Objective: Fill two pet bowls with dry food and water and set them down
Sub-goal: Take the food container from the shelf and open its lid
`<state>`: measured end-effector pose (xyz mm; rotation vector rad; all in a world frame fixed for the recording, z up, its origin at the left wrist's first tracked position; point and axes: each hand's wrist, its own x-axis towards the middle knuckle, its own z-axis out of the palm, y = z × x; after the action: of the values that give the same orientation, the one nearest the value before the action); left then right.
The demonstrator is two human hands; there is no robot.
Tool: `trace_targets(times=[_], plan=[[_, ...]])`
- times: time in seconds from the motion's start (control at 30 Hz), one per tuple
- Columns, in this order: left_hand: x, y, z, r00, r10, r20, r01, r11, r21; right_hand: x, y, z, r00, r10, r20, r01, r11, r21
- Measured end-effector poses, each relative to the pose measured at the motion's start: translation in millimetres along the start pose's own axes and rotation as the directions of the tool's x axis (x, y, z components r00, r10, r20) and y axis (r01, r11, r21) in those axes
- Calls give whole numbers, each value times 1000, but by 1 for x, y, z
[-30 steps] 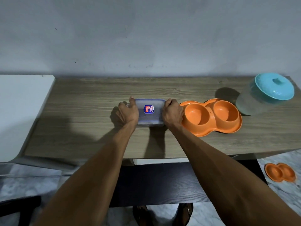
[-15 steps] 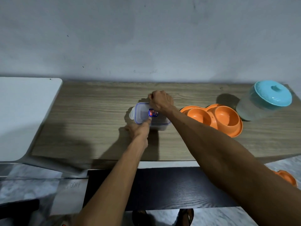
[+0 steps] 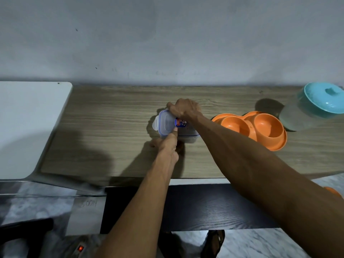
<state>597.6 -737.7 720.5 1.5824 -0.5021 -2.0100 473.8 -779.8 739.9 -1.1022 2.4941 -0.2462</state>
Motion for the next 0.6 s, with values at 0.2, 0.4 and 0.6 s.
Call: trace_targets(times=[0.2, 0.4, 0.6], plan=[[-2, -7, 3, 1000, 25, -4, -25, 1000, -8, -1, 1, 3, 998, -27, -54, 26, 1000, -14], [-8, -9, 7, 983, 180, -43, -173, 978, 119, -4, 0, 2, 995, -28, -93, 30, 999, 20], [-12, -3, -15, 941, 335, 56, -331, 870, 366, -25, 8, -5, 986, -60, -158, 73, 994, 79]])
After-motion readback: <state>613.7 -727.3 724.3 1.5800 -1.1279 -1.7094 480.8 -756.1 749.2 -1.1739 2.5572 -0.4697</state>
